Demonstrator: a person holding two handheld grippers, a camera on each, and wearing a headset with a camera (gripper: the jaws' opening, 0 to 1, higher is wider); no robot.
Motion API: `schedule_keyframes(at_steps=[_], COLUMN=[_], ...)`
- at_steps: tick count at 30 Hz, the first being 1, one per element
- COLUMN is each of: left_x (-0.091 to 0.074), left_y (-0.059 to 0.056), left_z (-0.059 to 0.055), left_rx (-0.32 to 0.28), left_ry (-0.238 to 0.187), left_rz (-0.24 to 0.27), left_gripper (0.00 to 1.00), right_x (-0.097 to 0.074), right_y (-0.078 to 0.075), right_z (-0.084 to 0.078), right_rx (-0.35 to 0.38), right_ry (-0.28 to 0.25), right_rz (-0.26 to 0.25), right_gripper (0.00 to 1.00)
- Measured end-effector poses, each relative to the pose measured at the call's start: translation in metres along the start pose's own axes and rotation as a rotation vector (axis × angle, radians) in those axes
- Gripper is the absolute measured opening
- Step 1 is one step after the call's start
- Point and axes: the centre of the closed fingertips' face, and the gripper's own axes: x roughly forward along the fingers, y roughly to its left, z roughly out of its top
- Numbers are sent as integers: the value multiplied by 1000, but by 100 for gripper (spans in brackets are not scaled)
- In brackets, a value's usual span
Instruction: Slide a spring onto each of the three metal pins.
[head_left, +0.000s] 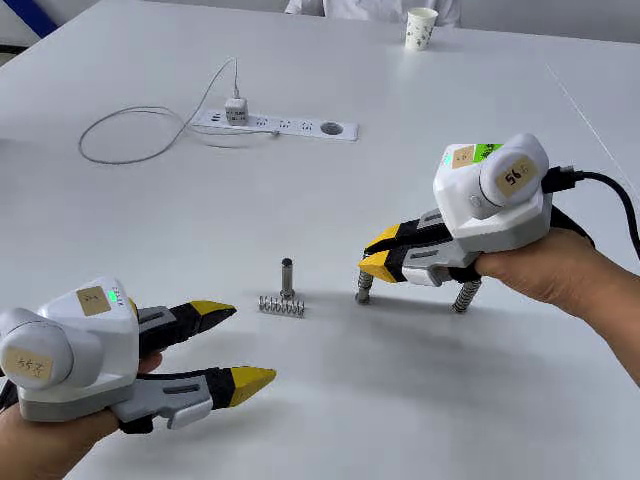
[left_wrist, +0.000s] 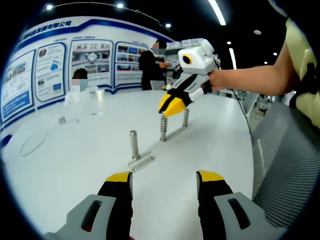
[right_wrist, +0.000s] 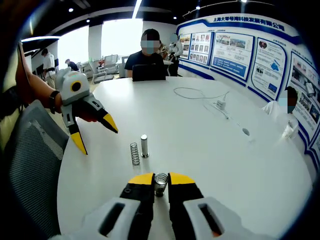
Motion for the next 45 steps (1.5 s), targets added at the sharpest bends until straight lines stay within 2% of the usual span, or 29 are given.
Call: schedule_keyframes(at_steps=[27, 45], left_x=[0, -1], left_y=[3, 2], left_z=[-2, 0], left_rx=[-9, -3], left_ry=[-1, 0], left_rz=[5, 4], left_gripper=[52, 52], right_x=[12, 13], right_y=[4, 0], right_z=[-17, -20], right_rx=[11, 21], right_ry=[38, 40], right_rz=[0, -3], right_gripper=[12, 14])
